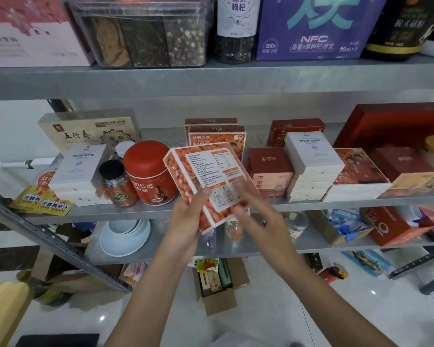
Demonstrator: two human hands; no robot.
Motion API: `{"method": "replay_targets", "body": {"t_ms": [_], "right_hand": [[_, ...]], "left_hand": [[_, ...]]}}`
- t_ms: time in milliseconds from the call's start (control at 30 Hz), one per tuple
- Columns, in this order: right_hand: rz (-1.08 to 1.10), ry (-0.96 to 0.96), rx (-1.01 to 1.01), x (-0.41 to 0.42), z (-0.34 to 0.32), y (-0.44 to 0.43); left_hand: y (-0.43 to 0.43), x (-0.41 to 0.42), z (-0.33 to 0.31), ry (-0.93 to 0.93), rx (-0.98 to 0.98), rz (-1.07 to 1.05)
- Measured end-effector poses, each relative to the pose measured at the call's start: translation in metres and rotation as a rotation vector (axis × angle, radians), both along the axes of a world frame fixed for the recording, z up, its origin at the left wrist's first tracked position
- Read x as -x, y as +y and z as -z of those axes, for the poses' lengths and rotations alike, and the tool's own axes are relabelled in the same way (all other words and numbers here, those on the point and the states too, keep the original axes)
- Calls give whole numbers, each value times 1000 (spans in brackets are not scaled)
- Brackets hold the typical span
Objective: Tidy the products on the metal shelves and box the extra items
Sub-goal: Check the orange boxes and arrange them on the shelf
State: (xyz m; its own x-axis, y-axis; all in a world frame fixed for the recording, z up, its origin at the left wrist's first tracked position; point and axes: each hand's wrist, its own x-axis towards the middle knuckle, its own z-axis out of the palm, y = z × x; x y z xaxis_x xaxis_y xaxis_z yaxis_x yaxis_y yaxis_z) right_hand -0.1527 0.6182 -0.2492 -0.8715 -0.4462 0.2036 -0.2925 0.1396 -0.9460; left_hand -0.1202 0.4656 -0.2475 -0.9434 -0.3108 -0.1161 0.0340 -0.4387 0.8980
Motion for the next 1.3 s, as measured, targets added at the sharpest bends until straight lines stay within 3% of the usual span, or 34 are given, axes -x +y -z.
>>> {"method": "replay_targets", "body": {"t_ms": [100,200,267,367,467,567,800,933,1033,1133,1300], "right_hand": [[324,-389,87,31,0,13],[82,-737,207,53,8,34],[-66,-844,330,53,10,41],[22,-843,462,50,11,40],[134,-739,419,46,7,33],[150,-689,408,38,1,28],[-132,-843,767,23,5,25],[-39,-767,734,20,3,22],[113,-588,540,16,1,22],[213,-311,280,13,0,20],[156,192,106,4,-2,15]], "left_hand": [[-8,-3,3,-38,-47,65],[-9,-5,6,-39,-75,108],[-8,-4,6,-41,-82,107],[-6,-1,6,-92,-8,-8],[-5,2,11,-202,72,-150],[-3,3,11,-171,130,-205],[3,9,14,-169,128,-194],[5,8,16,-194,287,-180],[10,3,7,-100,506,-186],[20,1,-11,22,425,-9],[36,6,-32,17,312,133]]}}
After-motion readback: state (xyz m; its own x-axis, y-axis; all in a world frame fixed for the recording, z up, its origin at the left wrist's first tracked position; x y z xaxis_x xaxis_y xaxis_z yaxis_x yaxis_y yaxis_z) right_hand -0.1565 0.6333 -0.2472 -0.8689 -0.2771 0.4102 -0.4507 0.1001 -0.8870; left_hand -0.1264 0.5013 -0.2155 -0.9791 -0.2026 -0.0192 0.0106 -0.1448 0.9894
